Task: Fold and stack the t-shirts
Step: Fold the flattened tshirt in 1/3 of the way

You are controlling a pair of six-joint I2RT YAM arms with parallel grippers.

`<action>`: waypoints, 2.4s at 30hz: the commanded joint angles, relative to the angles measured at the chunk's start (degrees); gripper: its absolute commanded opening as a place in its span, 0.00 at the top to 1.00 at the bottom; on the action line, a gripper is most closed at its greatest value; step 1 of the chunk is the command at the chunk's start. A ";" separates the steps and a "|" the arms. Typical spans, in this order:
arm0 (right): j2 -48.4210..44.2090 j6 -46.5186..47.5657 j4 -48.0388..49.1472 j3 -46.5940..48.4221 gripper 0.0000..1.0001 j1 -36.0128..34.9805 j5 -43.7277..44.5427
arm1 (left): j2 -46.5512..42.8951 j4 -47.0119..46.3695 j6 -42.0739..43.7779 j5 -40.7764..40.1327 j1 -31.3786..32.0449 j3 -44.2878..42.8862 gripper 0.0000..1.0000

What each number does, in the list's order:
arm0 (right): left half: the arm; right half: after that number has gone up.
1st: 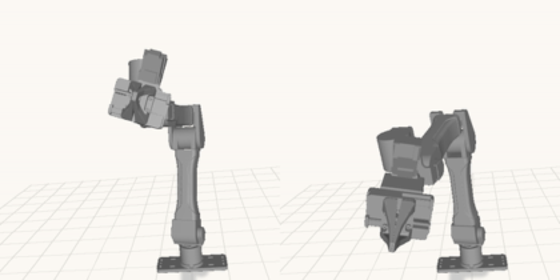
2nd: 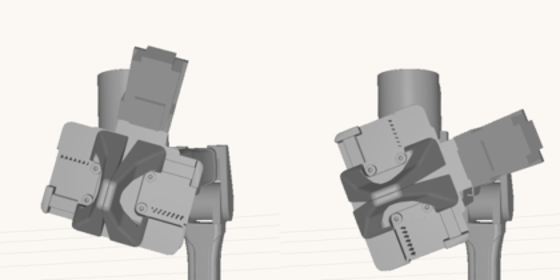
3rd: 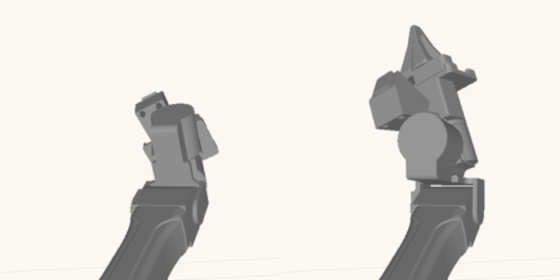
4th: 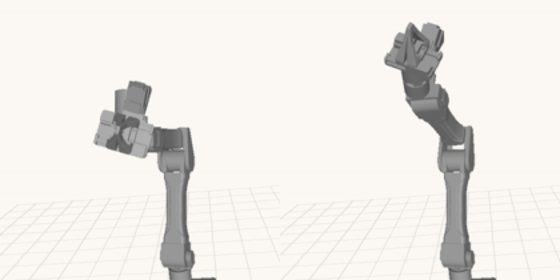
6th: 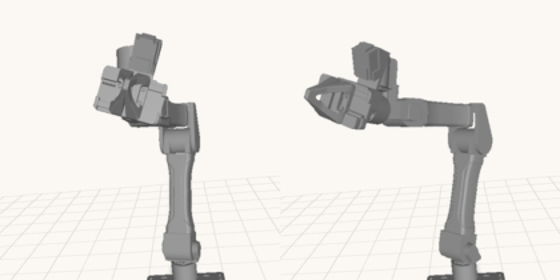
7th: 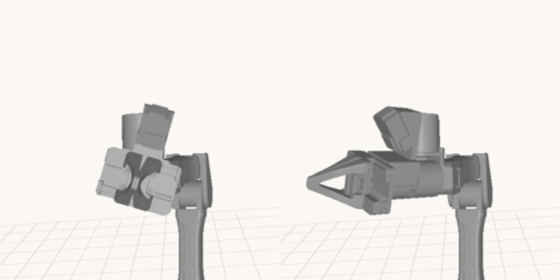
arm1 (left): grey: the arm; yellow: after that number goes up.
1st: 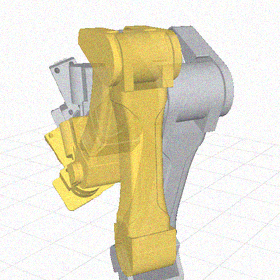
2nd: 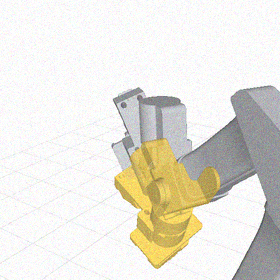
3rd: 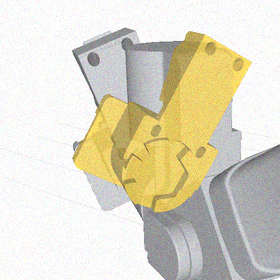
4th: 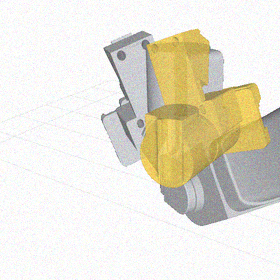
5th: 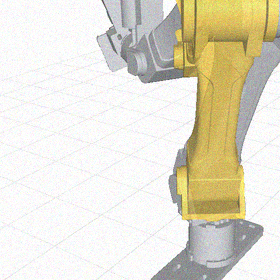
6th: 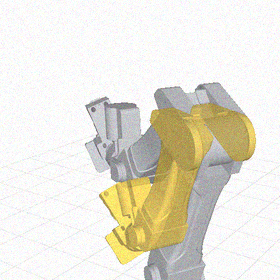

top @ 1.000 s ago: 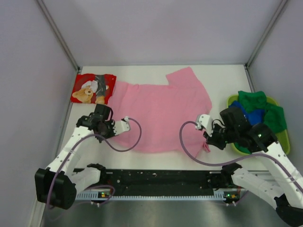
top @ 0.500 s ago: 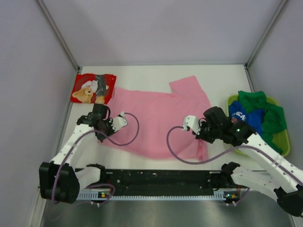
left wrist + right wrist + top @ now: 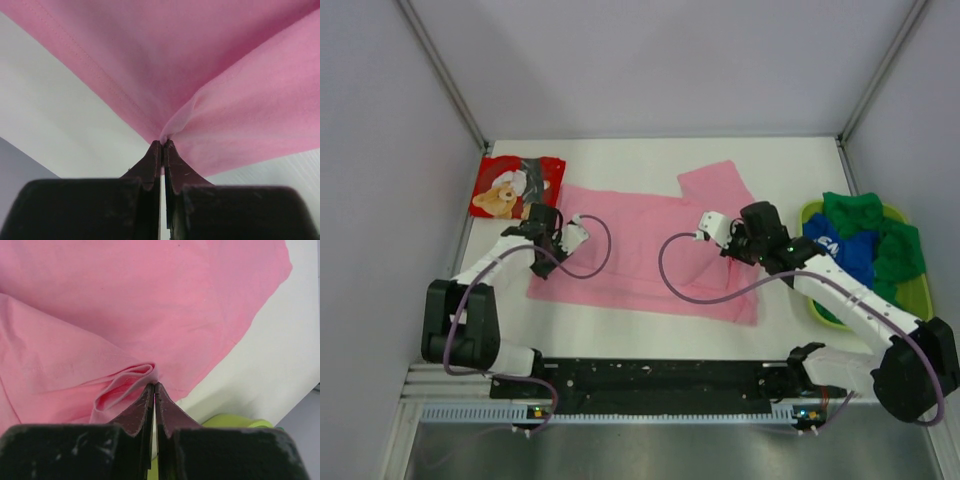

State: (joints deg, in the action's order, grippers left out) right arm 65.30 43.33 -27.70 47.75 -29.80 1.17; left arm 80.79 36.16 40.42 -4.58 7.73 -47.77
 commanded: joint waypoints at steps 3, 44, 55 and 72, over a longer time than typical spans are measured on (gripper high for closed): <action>2.99 2.11 9.24 0.33 1.00 2.29 -0.47 | 2.96 -4.61 -3.60 -4.38 -0.87 -3.56 1.00; -3.39 -70.81 -15.53 8.36 0.49 9.76 0.06 | -12.59 7.50 14.48 13.96 -3.16 -2.78 0.52; -9.57 -83.93 -14.05 -10.29 0.59 3.44 -8.20 | -7.41 0.50 23.64 14.42 -3.07 6.72 0.46; -6.85 -87.45 -1.29 -17.69 1.00 4.83 -1.44 | -2.31 -9.26 19.35 9.78 -3.07 9.27 1.00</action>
State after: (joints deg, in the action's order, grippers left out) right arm 58.98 -42.24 -31.86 30.37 -26.06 -3.16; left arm 78.54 30.41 61.41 6.59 4.60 -39.16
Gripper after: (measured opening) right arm 0.063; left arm 0.116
